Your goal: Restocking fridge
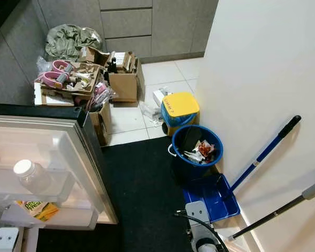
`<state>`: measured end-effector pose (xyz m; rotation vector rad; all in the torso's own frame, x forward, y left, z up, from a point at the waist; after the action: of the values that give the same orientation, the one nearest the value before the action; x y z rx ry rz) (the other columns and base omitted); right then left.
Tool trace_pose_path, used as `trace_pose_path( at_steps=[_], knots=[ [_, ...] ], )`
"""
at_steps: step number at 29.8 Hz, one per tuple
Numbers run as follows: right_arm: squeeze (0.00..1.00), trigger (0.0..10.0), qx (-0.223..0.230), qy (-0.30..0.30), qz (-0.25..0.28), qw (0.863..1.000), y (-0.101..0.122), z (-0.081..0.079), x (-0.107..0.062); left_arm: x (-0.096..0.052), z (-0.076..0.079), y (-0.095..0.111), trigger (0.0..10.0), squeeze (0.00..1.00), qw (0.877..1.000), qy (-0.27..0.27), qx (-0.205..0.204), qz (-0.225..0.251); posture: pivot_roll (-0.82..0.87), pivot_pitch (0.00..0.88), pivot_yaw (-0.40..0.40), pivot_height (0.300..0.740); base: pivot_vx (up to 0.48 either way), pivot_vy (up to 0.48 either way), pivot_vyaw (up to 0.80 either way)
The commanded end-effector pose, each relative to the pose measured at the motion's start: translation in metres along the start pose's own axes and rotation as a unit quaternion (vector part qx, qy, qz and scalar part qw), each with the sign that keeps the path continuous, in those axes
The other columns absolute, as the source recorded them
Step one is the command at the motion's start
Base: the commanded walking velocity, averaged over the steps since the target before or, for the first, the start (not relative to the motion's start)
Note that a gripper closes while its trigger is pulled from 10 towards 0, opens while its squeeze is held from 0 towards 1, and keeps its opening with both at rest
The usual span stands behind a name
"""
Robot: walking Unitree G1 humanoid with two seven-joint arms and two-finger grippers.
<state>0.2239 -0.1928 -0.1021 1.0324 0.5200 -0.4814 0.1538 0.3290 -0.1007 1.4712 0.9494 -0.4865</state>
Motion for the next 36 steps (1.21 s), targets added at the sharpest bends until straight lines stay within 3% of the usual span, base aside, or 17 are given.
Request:
trace_pose_path(
  at_steps=[1,15,20,36],
  knots=[
    [0.0,10.0,0.003,0.003,-0.001,1.0,0.0,-0.003,0.0,0.0,0.006,-0.01,10.0,0.0,1.0,-0.001,0.0,-0.012,0.04,0.084,0.025,0.74,0.0,0.0,0.0],
    [0.03,10.0,0.002,0.005,0.001,1.0,0.001,-0.004,0.0,0.002,0.01,-0.005,10.0,0.0,1.0,-0.008,0.003,-0.008,0.04,0.076,0.03,0.74,0.0,0.0,0.0],
    [0.1,10.0,-0.001,0.006,0.003,1.0,0.002,-0.004,0.0,0.003,0.011,-0.005,10.0,0.0,1.0,-0.009,0.004,-0.007,0.04,0.074,0.03,0.74,0.0,0.0,0.45],
    [0.13,10.0,-0.005,0.006,0.001,1.0,0.001,-0.004,0.0,0.005,0.017,0.003,10.0,0.0,1.0,-0.015,0.008,0.003,0.03,0.073,0.03,0.74,0.0,0.0,0.55]
  ],
)
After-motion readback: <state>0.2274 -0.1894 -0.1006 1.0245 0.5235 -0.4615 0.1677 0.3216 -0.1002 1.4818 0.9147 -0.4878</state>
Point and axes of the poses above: a point about 5 cm out from each wrist's last joint towards the gripper, its own x axis pointing out of the wrist towards the gripper, its own y axis along the axis of the wrist's last joint, z = x × y, the point moved 5 cm from there along x, pointing out of the wrist towards the gripper, and after that the axes turned 9 degrees about -x, right-handed, at the moved point
